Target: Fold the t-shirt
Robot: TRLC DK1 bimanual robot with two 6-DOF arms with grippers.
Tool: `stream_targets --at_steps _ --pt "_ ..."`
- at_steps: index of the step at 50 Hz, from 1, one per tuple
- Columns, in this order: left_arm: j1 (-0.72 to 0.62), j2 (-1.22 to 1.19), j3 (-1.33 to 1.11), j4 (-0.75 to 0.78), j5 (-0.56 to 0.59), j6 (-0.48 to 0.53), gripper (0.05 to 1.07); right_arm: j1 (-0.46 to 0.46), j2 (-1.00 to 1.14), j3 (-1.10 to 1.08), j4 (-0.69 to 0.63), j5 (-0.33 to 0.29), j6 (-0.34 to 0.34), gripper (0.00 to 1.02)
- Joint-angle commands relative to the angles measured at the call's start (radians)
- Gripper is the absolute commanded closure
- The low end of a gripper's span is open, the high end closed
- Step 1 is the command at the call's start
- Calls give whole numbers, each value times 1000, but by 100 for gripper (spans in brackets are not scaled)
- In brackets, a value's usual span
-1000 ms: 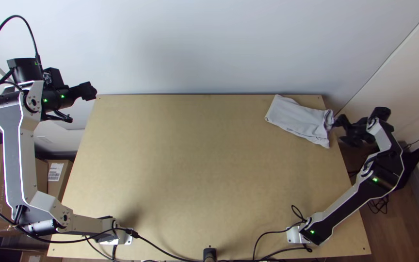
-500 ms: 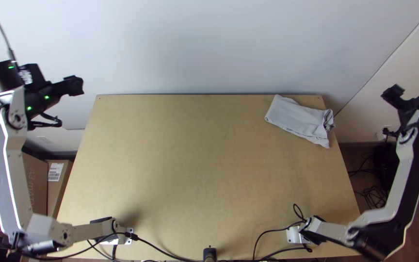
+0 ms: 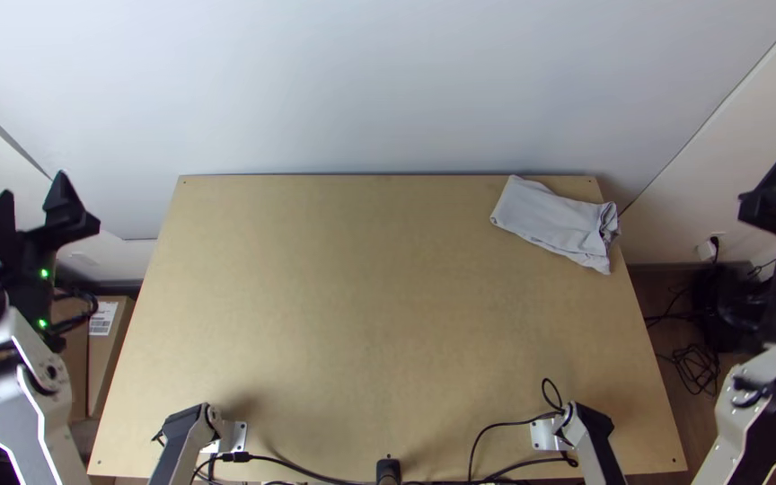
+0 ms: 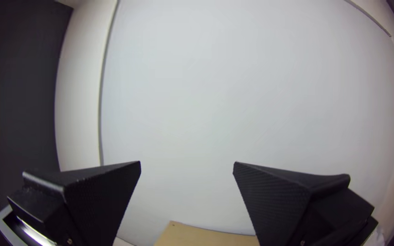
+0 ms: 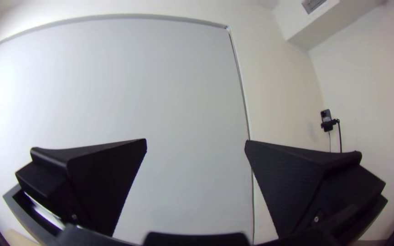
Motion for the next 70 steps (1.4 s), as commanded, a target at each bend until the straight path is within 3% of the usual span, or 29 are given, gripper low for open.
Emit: stream_targets --at_steps 1,13,24,28,32,36,41,44,49,55,60,70 --pt "40 -137 -170 112 -2 20 10 68 -105 -119 95 -3 1 3" --pt "35 -438 -592 278 0 -39 10 115 -320 -391 183 -6 -17 3" --pt "-17 -633 -896 447 7 -81 10 129 -458 -810 466 -6 -62 3" --pt "-31 -716 -978 461 9 -71 10 187 -493 -939 522 -4 -119 3" --pt "-36 -757 -1024 448 7 -68 10 273 -565 -1063 523 -4 -251 3" --pt "-36 -757 -1046 441 7 -68 10 359 -673 -1170 522 34 -272 3" --pt "-36 -757 -1104 438 7 -65 10 393 -785 -1307 522 39 -277 3" --pt "-42 -759 -1136 438 9 -65 10 393 -785 -1321 509 68 -217 3" --pt "-60 -759 -1185 436 9 -65 10 397 -785 -1371 492 69 -191 3" --pt "-105 -759 -1222 362 12 -57 10 449 -780 -1380 262 72 -116 3" --pt "-148 -759 -1259 339 12 12 10 526 -769 -1374 89 75 -100 3" --pt "-151 -752 -1281 301 3 41 10 488 -775 -1374 94 98 -102 3"
